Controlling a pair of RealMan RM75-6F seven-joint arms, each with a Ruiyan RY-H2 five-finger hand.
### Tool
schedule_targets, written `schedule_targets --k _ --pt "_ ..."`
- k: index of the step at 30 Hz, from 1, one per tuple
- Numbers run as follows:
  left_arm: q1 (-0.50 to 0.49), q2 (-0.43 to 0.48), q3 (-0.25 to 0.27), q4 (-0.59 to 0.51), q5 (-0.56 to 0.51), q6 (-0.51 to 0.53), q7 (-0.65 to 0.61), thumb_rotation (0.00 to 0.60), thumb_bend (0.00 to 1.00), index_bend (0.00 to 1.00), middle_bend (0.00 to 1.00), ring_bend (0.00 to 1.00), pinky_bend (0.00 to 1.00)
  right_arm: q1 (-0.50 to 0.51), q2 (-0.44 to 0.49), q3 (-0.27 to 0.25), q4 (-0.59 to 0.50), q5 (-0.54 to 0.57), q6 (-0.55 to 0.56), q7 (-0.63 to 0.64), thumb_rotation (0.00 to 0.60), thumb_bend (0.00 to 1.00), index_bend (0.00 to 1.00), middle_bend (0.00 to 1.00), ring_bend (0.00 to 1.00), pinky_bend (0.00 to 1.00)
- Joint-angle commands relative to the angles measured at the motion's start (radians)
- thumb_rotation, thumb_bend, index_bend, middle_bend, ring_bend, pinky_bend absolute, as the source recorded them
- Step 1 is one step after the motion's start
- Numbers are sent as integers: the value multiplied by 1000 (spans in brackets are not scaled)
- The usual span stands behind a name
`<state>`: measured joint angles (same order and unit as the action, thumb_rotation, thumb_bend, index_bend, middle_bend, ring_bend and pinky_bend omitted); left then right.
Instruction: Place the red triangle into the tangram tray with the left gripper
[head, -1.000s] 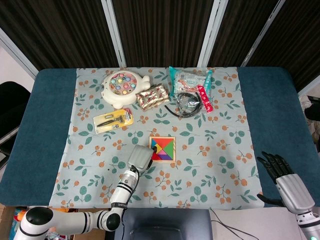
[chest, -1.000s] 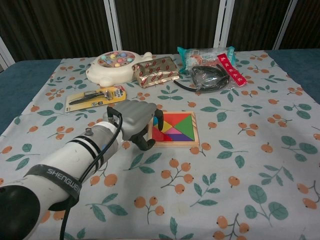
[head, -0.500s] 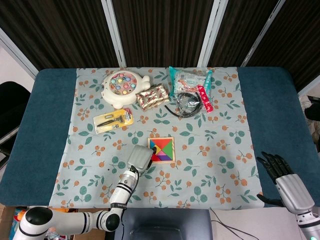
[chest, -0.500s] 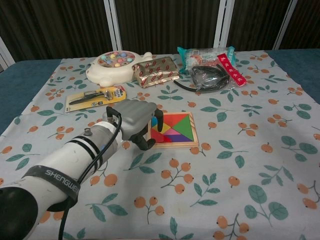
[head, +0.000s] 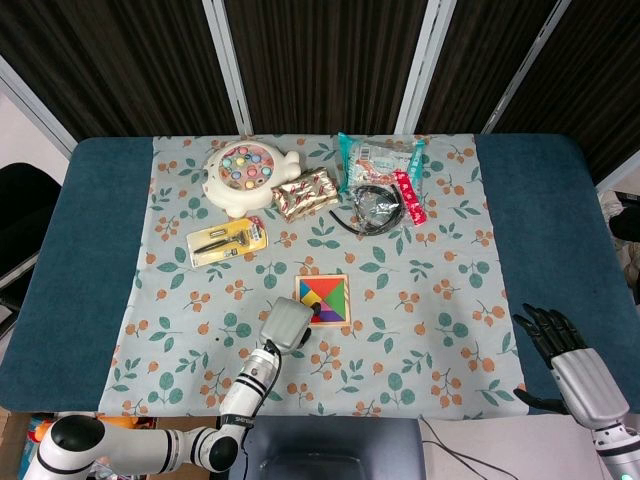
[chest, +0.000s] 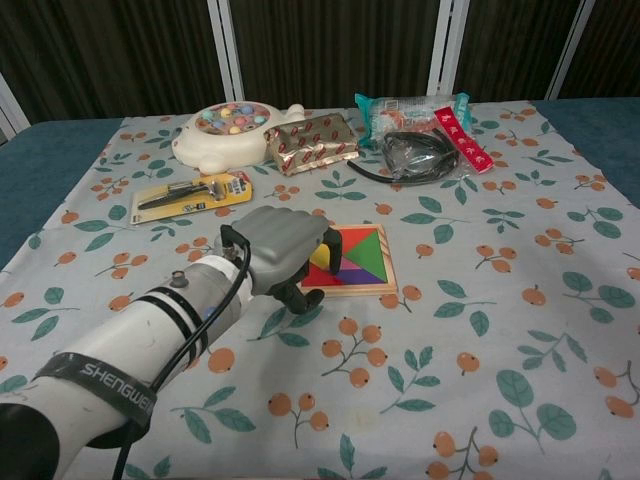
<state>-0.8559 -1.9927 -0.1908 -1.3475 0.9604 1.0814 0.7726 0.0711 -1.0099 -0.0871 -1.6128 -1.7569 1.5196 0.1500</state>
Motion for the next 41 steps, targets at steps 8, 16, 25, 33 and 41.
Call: schedule_targets --k 8,16,25,33,41 --pt "4 -7 0 7 12 1 -6 600 382 397 1000 1000 1000 -2 3 0 4 -3 9 14 600 155 0 0 0 0" --pt "53 75 52 -119 124 62 -64 600 374 354 1000 1000 1000 -8 3 -1 12 -7 22 13 600 155 0 0 0 0" --pt "315 462 384 -301 537 389 -313 600 374 99 270 212 320 -19 -13 1 3 -1 23 -39 600 155 0 0 0 0" --pt "593 570 522 21 666 684 -738 600 375 51 23 0 71 -17 -55 15 -28 30 -15 -168 600 156 0 0 0 0" --pt "621 654 501 -23 685 644 -769 600 374 0 0 0 51 -15 -71 33 -61 85 -46 -229 600 155 0 0 0 0"
